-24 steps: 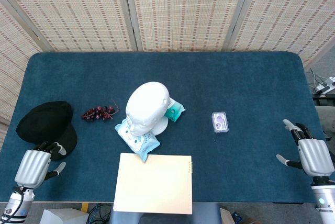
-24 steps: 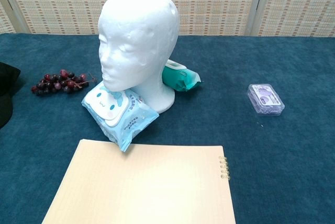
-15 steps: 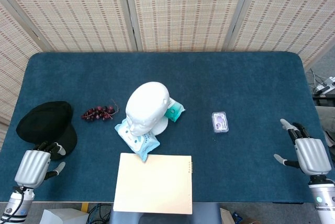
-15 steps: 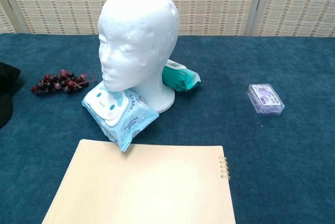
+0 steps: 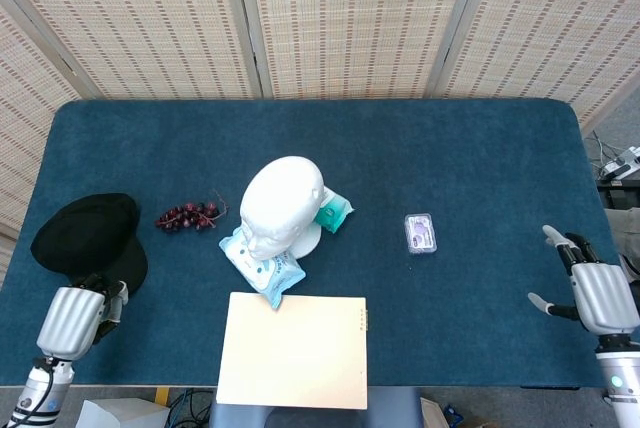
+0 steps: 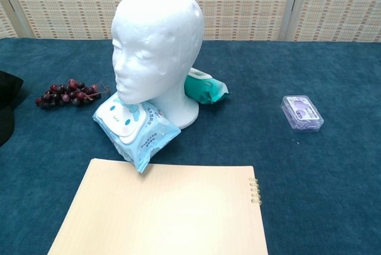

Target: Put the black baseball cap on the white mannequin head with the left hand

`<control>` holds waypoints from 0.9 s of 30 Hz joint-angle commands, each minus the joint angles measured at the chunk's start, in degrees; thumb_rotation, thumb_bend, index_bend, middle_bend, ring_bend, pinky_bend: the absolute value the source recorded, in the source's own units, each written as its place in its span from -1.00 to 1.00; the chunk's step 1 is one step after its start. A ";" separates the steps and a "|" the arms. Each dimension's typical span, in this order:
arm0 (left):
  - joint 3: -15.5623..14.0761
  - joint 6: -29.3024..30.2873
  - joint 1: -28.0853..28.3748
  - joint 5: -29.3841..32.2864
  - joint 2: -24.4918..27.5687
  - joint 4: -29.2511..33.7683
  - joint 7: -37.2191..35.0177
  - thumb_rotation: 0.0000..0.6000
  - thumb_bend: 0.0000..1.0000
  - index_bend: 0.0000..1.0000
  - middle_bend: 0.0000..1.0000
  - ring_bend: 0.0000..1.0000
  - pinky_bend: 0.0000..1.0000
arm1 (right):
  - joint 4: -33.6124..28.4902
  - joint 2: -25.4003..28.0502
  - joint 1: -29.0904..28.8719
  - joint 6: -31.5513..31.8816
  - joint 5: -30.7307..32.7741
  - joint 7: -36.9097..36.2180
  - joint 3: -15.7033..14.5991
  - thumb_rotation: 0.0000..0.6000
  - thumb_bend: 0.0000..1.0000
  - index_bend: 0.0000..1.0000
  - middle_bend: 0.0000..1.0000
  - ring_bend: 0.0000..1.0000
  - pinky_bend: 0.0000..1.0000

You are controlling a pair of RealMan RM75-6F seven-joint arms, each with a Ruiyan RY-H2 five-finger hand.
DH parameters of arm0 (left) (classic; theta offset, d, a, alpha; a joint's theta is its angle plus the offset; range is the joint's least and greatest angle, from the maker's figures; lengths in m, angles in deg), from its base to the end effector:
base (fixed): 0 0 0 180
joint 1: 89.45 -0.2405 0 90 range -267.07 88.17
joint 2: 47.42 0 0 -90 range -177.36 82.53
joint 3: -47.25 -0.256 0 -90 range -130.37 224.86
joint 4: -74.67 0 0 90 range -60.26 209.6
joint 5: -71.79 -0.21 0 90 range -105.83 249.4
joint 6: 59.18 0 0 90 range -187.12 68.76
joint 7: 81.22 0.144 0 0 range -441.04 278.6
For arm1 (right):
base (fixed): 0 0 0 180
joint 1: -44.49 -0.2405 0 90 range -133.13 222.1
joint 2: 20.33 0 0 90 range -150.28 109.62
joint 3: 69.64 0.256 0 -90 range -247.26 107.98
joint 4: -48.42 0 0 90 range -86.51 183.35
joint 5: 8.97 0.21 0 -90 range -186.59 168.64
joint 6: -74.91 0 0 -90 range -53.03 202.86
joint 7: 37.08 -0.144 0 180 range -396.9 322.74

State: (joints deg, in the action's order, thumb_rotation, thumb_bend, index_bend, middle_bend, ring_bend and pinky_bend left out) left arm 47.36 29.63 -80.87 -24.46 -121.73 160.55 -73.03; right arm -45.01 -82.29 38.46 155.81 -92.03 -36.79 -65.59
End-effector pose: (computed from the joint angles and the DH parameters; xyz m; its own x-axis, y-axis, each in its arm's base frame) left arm -0.2790 0.1872 0.1043 0.4659 -0.0672 0.8823 0.8508 -0.2399 -0.4675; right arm -0.3152 -0.1914 0.1657 0.4094 -0.0449 0.9112 -0.9116 0.0202 0.4106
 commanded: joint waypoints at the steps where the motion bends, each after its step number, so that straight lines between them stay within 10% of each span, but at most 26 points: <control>1: -0.21 0.12 0.03 -0.42 -0.24 -0.38 -0.30 1.00 0.27 0.52 0.98 0.09 0.24 | -0.03 0.01 0.01 0.00 -0.13 0.01 -0.08 1.00 -0.94 -0.84 -0.47 -0.71 0.00; 7: -0.29 1.54 -0.18 -1.57 -1.30 -1.24 -0.63 1.00 0.16 0.40 0.93 0.13 0.25 | -0.20 -0.01 0.11 0.29 -0.40 0.19 -0.16 1.00 -0.94 -0.84 -0.47 -0.71 0.00; 12: -1.13 1.94 -0.48 -2.39 -1.80 -2.28 -1.99 1.00 -0.43 -0.10 0.58 0.00 0.25 | -0.16 0.13 0.15 0.33 -0.41 -0.19 -0.15 1.00 -0.94 -0.84 -0.47 -0.71 0.00; 18: -1.82 1.85 -0.84 -2.90 -3.00 -3.18 -0.42 1.00 -0.83 -0.22 0.28 -0.25 0.25 | -0.16 0.39 0.28 0.58 -0.71 -0.88 -0.20 1.00 -0.94 -0.84 -0.47 -0.71 0.00; 27: -2.36 -1.65 -0.42 -1.70 -7.40 -4.58 3.52 1.00 -0.95 -0.58 -0.50 -0.92 -0.30 | 0.03 0.85 0.55 1.04 -1.05 -2.29 -0.22 1.00 -0.94 -0.84 -0.47 -0.71 0.00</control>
State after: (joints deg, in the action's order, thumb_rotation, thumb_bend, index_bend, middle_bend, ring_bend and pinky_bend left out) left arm 45.03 28.63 -81.49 -26.58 -128.47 156.28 -70.09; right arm -45.00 -81.48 38.99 156.83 -93.07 -39.03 -65.82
